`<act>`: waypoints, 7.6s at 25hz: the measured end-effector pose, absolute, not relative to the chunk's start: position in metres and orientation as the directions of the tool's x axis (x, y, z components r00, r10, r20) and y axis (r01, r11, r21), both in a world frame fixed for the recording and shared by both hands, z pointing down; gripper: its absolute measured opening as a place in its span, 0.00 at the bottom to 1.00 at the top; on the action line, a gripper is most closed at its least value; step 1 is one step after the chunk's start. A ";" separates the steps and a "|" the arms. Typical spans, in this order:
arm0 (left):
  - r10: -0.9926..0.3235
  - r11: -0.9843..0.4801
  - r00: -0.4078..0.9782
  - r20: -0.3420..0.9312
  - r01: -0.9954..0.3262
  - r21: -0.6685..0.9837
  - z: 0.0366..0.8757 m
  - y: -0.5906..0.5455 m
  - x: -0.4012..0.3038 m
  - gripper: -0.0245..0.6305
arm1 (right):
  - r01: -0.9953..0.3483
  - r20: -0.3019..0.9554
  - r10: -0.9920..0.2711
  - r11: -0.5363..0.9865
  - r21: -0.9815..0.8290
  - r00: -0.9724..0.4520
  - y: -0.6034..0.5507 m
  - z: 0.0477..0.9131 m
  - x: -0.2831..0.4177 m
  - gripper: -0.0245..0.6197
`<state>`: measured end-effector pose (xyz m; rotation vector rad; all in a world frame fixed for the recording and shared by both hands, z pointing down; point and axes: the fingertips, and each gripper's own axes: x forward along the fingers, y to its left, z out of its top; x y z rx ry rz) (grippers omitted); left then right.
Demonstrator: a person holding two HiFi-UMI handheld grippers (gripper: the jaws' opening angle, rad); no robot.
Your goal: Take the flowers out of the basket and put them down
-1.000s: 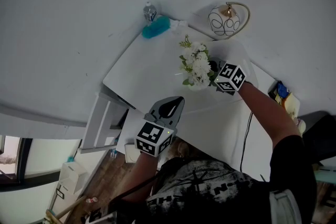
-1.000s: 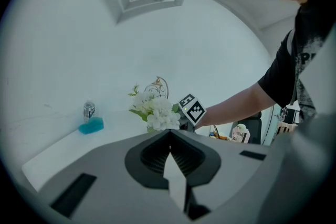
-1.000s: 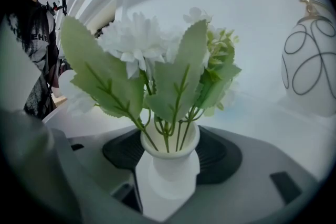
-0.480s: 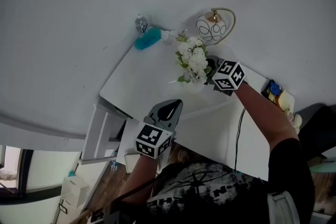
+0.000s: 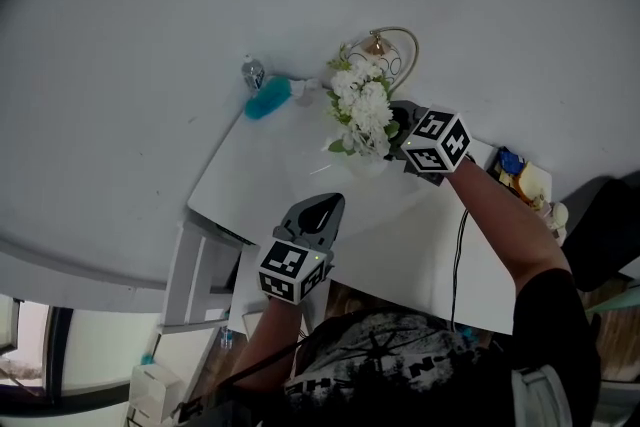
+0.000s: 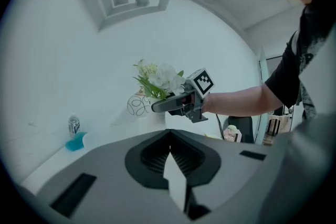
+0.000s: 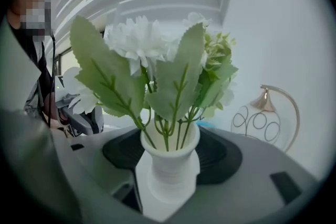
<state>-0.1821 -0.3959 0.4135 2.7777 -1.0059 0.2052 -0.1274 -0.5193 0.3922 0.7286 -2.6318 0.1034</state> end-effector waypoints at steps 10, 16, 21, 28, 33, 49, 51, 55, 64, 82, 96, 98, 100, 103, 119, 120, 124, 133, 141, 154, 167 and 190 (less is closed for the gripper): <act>-0.568 -0.804 0.804 0.175 -0.588 0.091 0.403 -0.392 -0.149 0.05 | -0.588 0.363 -0.570 0.806 0.072 -0.737 -0.500 0.338 -0.095 0.49; -0.528 -0.835 0.832 0.169 -0.545 0.077 0.395 -0.381 -0.114 0.05 | -0.617 0.339 -0.606 0.782 0.088 -0.720 -0.484 0.319 -0.064 0.49; -0.494 -0.855 0.854 0.164 -0.512 0.088 0.392 -0.373 -0.081 0.05 | -0.636 0.313 -0.621 0.769 0.068 -0.718 -0.470 0.302 -0.036 0.49; -0.410 -0.901 0.900 0.147 -0.425 0.086 0.383 -0.340 -0.009 0.05 | -0.690 0.300 -0.679 0.719 0.088 -0.669 -0.431 0.285 0.030 0.49; -0.370 -0.920 0.918 0.146 -0.384 0.084 0.386 -0.318 0.030 0.05 | -0.731 0.305 -0.720 0.676 0.099 -0.624 -0.407 0.289 0.077 0.49; -0.271 -0.953 0.949 0.162 -0.288 0.094 0.406 -0.279 0.091 0.05 | -0.835 0.307 -0.805 0.548 0.058 -0.507 -0.342 0.356 0.158 0.49; -0.271 -0.952 0.948 0.170 -0.290 0.100 0.412 -0.276 0.094 0.05 | -0.843 0.302 -0.814 0.535 0.058 -0.495 -0.335 0.366 0.165 0.49; -0.283 -0.946 0.942 0.181 -0.305 0.110 0.420 -0.267 0.098 0.05 | -0.855 0.282 -0.829 0.516 0.054 -0.482 -0.319 0.385 0.176 0.49; -0.288 -0.936 0.931 0.224 -0.323 0.141 0.451 -0.245 0.109 0.05 | -0.879 0.250 -0.859 0.474 0.060 -0.446 -0.295 0.438 0.196 0.49; -0.300 -0.904 0.897 0.325 -0.376 0.204 0.518 -0.225 0.102 0.05 | -0.897 0.246 -0.867 0.441 -0.022 -0.433 -0.286 0.536 0.204 0.49; -0.304 -0.895 0.893 0.331 -0.387 0.223 0.524 -0.215 0.102 0.05 | -0.903 0.209 -0.880 0.427 -0.040 -0.426 -0.288 0.540 0.204 0.49; -0.303 -0.893 0.893 0.333 -0.388 0.228 0.525 -0.213 0.103 0.05 | -0.900 0.209 -0.877 0.434 -0.041 -0.432 -0.289 0.539 0.201 0.49; -0.300 -0.893 0.894 0.333 -0.386 0.232 0.525 -0.211 0.103 0.05 | -0.897 0.212 -0.873 0.439 -0.047 -0.438 -0.289 0.540 0.200 0.49; -0.296 -0.894 0.895 0.334 -0.383 0.234 0.526 -0.209 0.105 0.05 | -0.904 0.229 -0.876 0.425 -0.048 -0.424 -0.289 0.543 0.202 0.49; -0.277 -0.908 0.902 0.330 -0.358 0.218 0.518 -0.198 0.118 0.05 | -0.923 0.255 -0.887 0.376 -0.086 -0.385 -0.262 0.544 0.220 0.55; -0.276 -0.910 0.904 0.328 -0.355 0.214 0.516 -0.197 0.119 0.05 | -0.922 0.252 -0.887 0.376 -0.088 -0.386 -0.258 0.542 0.221 0.55; -0.269 -0.919 0.910 0.315 -0.341 0.199 0.507 -0.193 0.126 0.05 | -0.918 0.243 -0.885 0.383 -0.105 -0.397 -0.239 0.531 0.222 0.55; -0.252 -0.937 0.924 0.289 -0.308 0.167 0.488 -0.183 0.140 0.05 | -0.912 0.225 -0.884 0.399 -0.091 -0.410 -0.201 0.501 0.223 0.54; -0.242 -0.945 0.930 0.277 -0.291 0.148 0.480 -0.182 0.148 0.05 | -0.936 0.189 -0.917 0.351 -0.042 -0.352 -0.169 0.475 0.231 0.10; -0.219 -0.958 0.937 0.273 -0.260 0.124 0.476 -0.181 0.158 0.05 | -0.949 0.227 -0.922 0.313 -0.041 -0.314 -0.149 0.478 0.233 0.06; -0.213 -0.958 0.935 0.284 -0.257 0.128 0.478 -0.179 0.155 0.05 | -0.952 0.273 -0.913 0.301 -0.048 -0.302 -0.149 0.493 0.232 0.06; -0.205 -0.962 0.932 0.300 -0.249 0.117 0.487 -0.173 0.162 0.05 | -0.942 0.299 -0.896 0.334 -0.029 -0.327 -0.147 0.505 0.214 0.06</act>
